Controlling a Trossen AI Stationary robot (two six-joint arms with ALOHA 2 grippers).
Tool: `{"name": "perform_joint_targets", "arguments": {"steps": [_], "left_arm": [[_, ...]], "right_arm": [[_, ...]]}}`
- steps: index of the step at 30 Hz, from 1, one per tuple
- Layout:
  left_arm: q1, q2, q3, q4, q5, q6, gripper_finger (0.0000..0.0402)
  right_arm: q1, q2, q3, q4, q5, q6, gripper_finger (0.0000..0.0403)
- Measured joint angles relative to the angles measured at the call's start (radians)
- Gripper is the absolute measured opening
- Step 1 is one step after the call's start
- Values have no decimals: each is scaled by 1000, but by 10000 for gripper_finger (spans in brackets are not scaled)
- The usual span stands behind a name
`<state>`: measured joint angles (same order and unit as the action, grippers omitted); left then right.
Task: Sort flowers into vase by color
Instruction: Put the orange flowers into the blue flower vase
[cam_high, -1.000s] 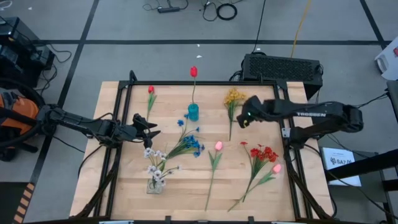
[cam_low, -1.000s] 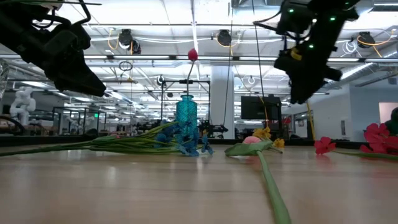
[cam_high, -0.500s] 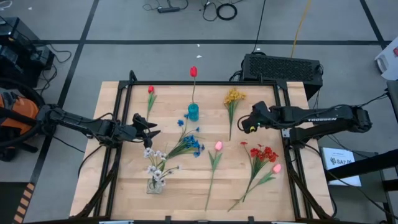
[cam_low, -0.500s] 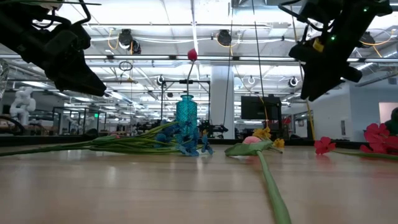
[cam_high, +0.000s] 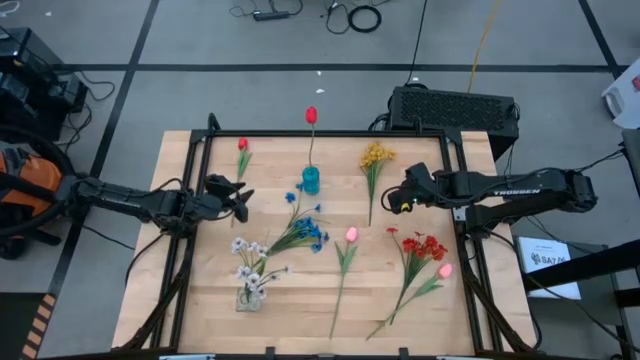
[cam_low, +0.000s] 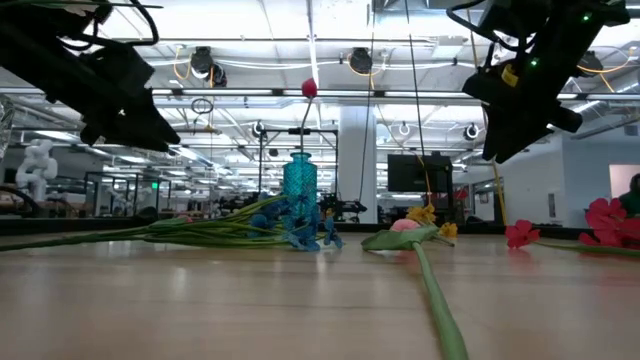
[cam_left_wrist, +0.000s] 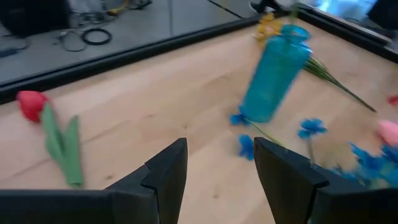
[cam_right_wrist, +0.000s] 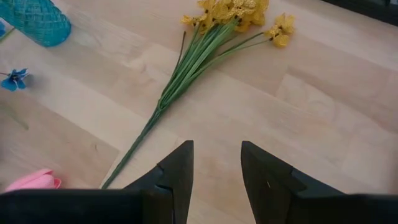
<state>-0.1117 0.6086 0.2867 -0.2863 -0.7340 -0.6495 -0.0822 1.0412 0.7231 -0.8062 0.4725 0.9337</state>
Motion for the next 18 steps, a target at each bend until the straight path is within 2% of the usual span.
{"name": "perform_joint_targets", "arguments": {"steps": [6,14,18], "left_arm": [[60,0,0,2,79,-1,191],[62,0,0,1,99,-1,191],[61,0,0,1,159,0,191]], "right_arm": [[0,0,0,0,0,-3,125],[0,0,0,2,0,-21,125],[-1,0,0,47,33,-73,125]]}}
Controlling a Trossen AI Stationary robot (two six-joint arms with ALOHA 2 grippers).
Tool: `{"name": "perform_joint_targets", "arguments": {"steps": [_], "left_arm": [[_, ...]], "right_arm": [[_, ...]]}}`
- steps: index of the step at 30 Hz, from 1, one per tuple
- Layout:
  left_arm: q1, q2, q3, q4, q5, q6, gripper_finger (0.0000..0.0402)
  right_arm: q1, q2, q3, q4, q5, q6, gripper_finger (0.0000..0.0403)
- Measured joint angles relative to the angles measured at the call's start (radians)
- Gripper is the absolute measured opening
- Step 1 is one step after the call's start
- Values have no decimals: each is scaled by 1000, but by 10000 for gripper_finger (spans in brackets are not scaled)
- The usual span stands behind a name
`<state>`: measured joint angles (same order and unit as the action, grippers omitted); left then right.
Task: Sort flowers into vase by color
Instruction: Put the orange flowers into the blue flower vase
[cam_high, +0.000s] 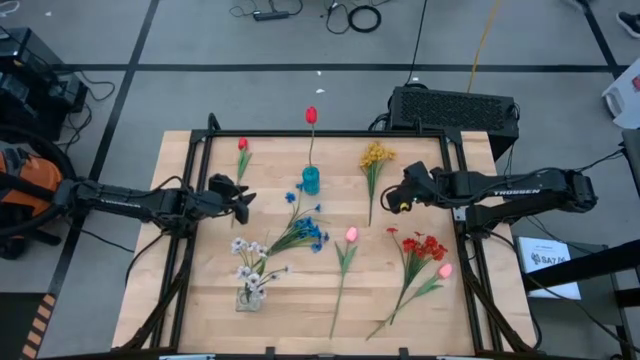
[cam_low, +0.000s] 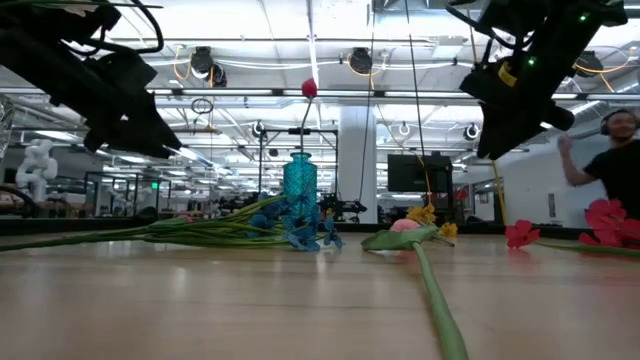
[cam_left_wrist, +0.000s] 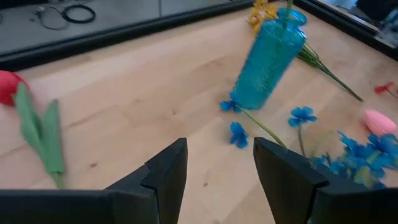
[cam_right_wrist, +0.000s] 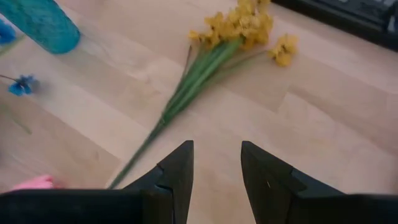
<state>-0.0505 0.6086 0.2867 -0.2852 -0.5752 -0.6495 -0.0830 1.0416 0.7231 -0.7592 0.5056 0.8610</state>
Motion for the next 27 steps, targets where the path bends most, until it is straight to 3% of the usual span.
{"name": "perform_joint_targets", "arguments": {"steps": [4,11,17,27], "left_arm": [[0,0,0,0,48,0,191],[0,0,0,-1,55,4,191],[-16,0,0,-9,56,2,191],[-47,0,0,-13,57,2,191]], "right_arm": [[0,0,0,46,-29,4,125],[58,0,0,-37,-164,223,117],[262,0,0,-80,-162,475,72],[627,57,3,-38,-36,921,15]]}}
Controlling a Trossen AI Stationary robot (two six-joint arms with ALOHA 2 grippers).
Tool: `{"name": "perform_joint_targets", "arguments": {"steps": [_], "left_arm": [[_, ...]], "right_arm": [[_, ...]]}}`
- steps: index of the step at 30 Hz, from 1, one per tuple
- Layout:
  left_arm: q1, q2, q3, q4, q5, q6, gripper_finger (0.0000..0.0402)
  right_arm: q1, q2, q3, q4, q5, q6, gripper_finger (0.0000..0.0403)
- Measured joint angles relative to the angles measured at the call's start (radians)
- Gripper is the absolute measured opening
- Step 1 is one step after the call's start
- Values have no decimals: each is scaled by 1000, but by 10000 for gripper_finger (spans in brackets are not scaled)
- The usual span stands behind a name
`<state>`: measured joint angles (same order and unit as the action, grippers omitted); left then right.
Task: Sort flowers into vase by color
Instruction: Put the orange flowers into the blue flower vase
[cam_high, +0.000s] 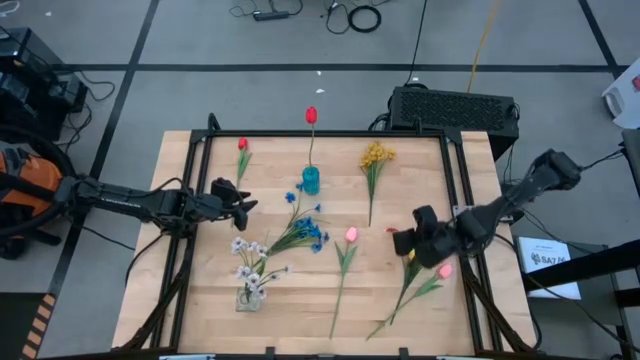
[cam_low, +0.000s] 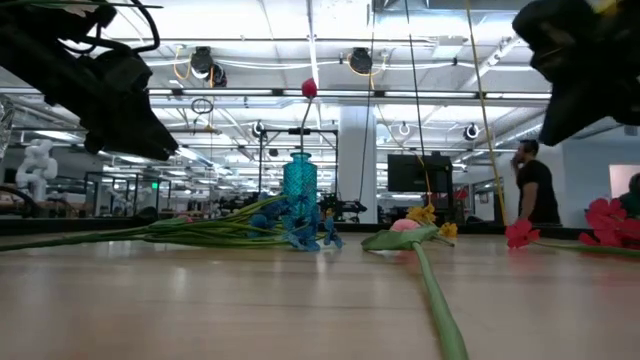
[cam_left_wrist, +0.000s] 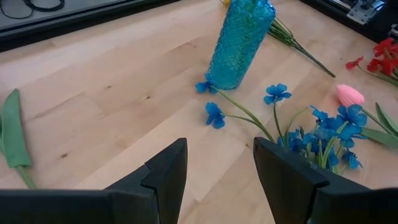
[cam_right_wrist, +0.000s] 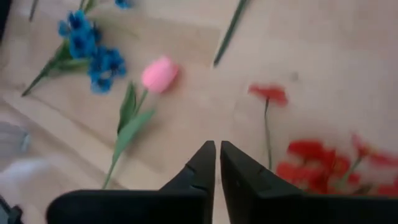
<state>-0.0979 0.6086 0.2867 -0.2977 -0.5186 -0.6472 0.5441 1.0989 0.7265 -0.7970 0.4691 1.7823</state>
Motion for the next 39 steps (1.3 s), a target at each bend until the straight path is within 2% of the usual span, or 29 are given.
{"name": "perform_joint_targets", "arguments": {"steps": [4,10,17,25,33,39], "left_arm": [[-11,0,0,0,8,0,191],[-28,0,0,-23,26,3,191],[-34,15,0,-69,25,5,191],[-34,48,0,-80,21,5,191],[-34,84,0,-78,18,0,191],[-34,96,0,-76,18,-1,191]], "right_arm": [[75,95,53,-35,-37,138,2],[105,215,152,-209,-242,309,3],[106,288,152,-219,-398,334,4],[106,312,152,-189,-422,353,14],[106,312,152,-187,-415,357,81],[106,314,151,-173,-415,431,134]]}}
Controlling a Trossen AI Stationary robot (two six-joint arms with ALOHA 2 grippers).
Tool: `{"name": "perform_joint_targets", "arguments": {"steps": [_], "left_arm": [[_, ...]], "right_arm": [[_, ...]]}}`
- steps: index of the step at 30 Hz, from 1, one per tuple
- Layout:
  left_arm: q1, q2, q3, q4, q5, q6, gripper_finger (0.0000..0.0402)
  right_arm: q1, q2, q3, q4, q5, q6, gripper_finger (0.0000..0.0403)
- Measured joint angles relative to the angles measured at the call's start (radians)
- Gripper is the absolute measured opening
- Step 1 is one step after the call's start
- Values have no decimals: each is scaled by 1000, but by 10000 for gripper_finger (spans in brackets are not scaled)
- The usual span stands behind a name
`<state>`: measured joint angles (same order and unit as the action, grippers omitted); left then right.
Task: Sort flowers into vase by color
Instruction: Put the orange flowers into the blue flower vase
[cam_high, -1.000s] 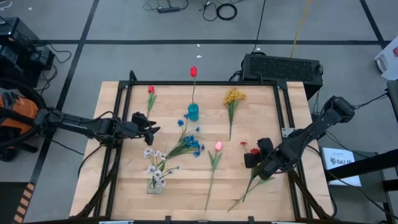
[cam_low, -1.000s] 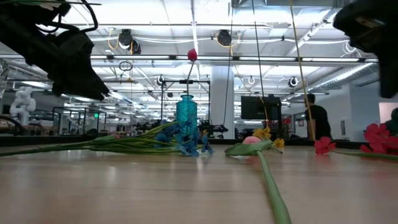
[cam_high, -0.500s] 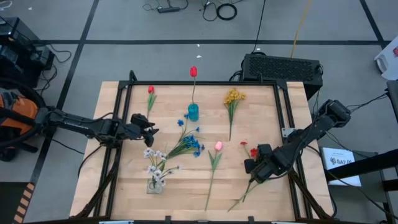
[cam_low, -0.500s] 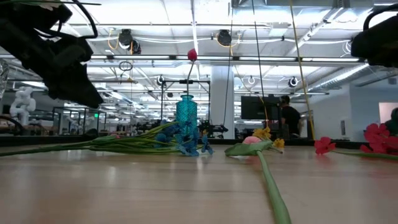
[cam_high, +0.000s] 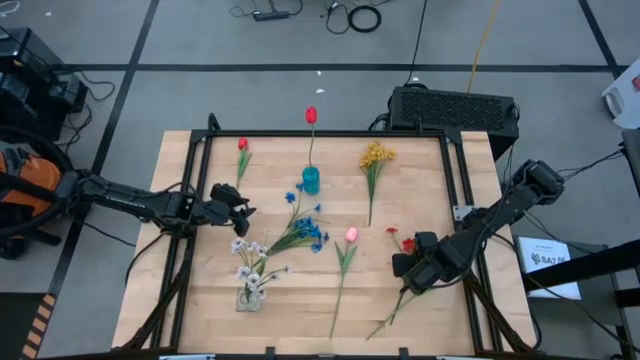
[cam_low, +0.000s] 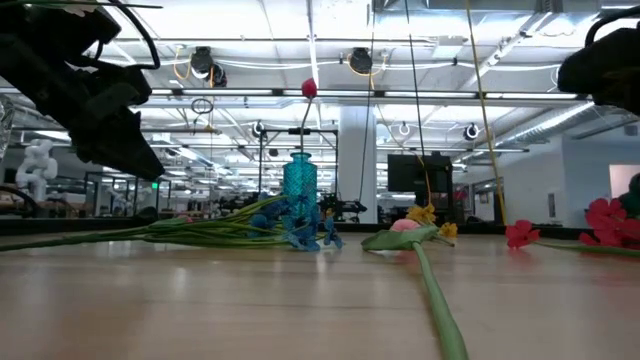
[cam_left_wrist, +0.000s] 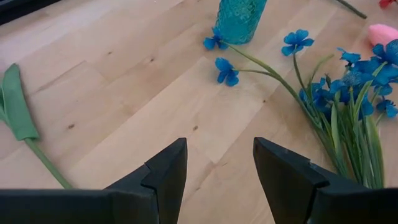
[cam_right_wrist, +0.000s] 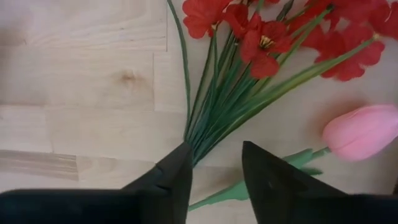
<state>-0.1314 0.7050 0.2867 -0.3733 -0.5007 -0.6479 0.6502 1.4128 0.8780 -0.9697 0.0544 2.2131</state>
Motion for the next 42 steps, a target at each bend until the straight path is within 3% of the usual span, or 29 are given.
{"name": "perform_joint_targets", "arguments": {"steps": [10,20,42], "left_arm": [[0,0,0,-2,0,0,191],[0,0,0,-1,0,0,191],[0,0,0,27,0,-1,191]], "right_arm": [[1,117,0,80,-10,86,182],[1,227,0,154,-106,80,184],[-1,267,-23,134,13,86,178]]}}
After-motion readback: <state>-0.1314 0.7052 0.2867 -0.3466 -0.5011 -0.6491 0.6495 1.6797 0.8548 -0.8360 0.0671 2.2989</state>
